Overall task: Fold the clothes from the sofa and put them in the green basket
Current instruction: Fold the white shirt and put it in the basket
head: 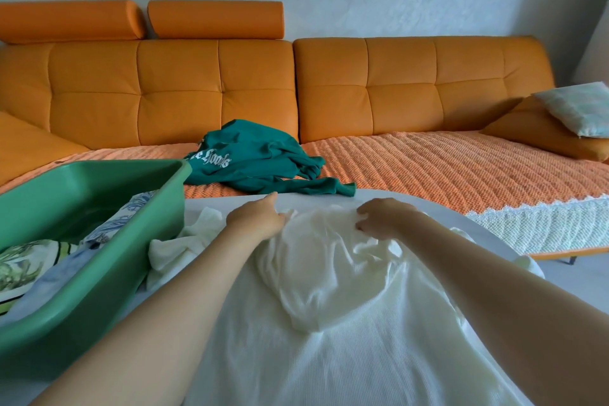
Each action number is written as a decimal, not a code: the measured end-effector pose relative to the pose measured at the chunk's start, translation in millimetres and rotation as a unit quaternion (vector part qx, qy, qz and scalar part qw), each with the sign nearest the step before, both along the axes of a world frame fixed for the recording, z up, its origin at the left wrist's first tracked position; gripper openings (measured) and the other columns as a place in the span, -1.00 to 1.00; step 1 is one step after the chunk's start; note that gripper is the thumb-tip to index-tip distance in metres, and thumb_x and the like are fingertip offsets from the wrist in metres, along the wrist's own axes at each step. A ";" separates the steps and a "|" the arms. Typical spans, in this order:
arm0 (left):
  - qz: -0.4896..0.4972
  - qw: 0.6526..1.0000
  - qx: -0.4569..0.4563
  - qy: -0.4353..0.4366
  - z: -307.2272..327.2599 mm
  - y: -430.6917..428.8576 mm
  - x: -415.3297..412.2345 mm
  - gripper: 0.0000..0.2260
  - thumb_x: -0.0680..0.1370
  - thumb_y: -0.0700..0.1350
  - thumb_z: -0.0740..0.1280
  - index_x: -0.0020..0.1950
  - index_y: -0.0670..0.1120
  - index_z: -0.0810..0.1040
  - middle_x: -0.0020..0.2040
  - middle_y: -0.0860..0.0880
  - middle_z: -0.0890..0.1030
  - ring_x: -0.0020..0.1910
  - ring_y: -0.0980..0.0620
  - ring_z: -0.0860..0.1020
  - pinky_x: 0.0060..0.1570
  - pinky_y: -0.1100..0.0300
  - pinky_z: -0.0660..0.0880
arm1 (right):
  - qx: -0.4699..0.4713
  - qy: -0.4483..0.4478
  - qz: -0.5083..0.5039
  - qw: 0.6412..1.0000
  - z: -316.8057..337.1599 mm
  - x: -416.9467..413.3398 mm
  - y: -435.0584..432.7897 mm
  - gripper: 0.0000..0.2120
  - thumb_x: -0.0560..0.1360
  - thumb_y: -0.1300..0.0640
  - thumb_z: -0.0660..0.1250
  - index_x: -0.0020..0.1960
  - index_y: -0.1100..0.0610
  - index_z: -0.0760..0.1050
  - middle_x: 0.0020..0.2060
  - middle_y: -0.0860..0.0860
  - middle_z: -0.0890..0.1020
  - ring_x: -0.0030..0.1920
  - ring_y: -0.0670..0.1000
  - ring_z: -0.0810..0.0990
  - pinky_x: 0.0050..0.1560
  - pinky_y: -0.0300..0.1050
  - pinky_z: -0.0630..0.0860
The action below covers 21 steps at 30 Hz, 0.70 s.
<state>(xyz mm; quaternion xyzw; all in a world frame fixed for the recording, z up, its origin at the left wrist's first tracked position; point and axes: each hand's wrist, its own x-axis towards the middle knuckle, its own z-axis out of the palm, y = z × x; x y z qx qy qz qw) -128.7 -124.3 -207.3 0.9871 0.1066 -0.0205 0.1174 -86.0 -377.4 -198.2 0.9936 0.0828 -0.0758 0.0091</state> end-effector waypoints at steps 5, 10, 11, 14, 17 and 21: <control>0.127 0.924 -0.332 -0.142 -9.9 19.5 19.7 -0.65 0.55 -0.26 0.21 0.19 0.02 0.66 0.23 -0.09 0.64 0.14 -0.14 0.58 0.00 0.16 0.48 | 0.124 -0.086 -0.077 0.986 -2.4 27.2 13.3 -0.85 0.53 0.29 0.18 -0.04 0.18 0.53 -0.09 0.06 0.60 -0.10 0.11 0.59 -0.30 -0.09 0.49; 0.224 0.755 -0.571 -0.233 -13.3 33.1 29.2 -0.70 0.61 -0.28 0.21 0.17 0.03 0.63 0.18 -0.07 0.63 0.05 -0.07 0.62 0.07 0.09 0.58 | 0.567 -0.121 -0.200 0.790 -6.3 48.1 19.2 -0.56 0.61 0.10 0.26 0.48 0.08 0.36 0.26 0.11 0.56 -0.07 0.03 0.55 -0.05 -0.07 0.50; 0.228 0.752 -0.573 -0.232 -15.7 33.1 29.9 -0.70 0.62 -0.27 0.22 0.21 0.03 0.61 0.21 -0.07 0.61 0.08 -0.07 0.61 0.12 0.06 0.58 | 0.579 -0.110 -0.214 0.779 -6.6 49.6 20.4 -0.49 0.60 0.06 0.28 0.53 0.05 0.28 0.28 0.09 0.54 -0.12 0.00 0.52 -0.12 -0.09 0.47; 0.213 0.832 -0.464 -0.218 -19.4 32.3 31.1 -0.67 0.60 -0.24 0.22 0.34 -0.01 0.52 0.32 -0.06 0.55 0.20 -0.08 0.53 0.18 0.06 0.50 | 0.537 -0.067 -0.214 0.813 -9.2 52.0 22.4 -0.29 0.52 0.06 0.35 0.58 0.03 0.11 0.26 0.10 0.50 -0.05 0.06 0.54 -0.16 -0.07 0.47; 0.135 0.951 -0.237 -0.148 -15.6 31.1 25.4 -0.56 0.61 0.03 0.21 0.48 -0.02 0.33 0.32 -0.06 0.50 0.06 -0.07 0.47 -0.08 0.09 0.38 | 0.329 -0.093 -0.188 0.921 -14.2 45.8 17.1 -0.51 0.47 0.05 0.30 0.35 0.12 0.27 -0.05 0.02 0.54 -0.24 -0.02 0.48 -0.37 -0.14 0.37; 0.073 0.953 -0.259 -0.138 -15.0 27.4 20.1 -0.53 0.57 -0.25 0.13 0.44 0.10 0.32 0.03 0.02 0.52 -0.19 0.00 0.50 -0.31 0.11 0.40 | 0.211 -0.039 -0.173 0.961 -15.2 39.3 16.7 -0.77 0.43 0.12 0.25 0.07 0.15 0.44 -0.20 0.02 0.56 -0.28 0.03 0.56 -0.40 -0.17 0.41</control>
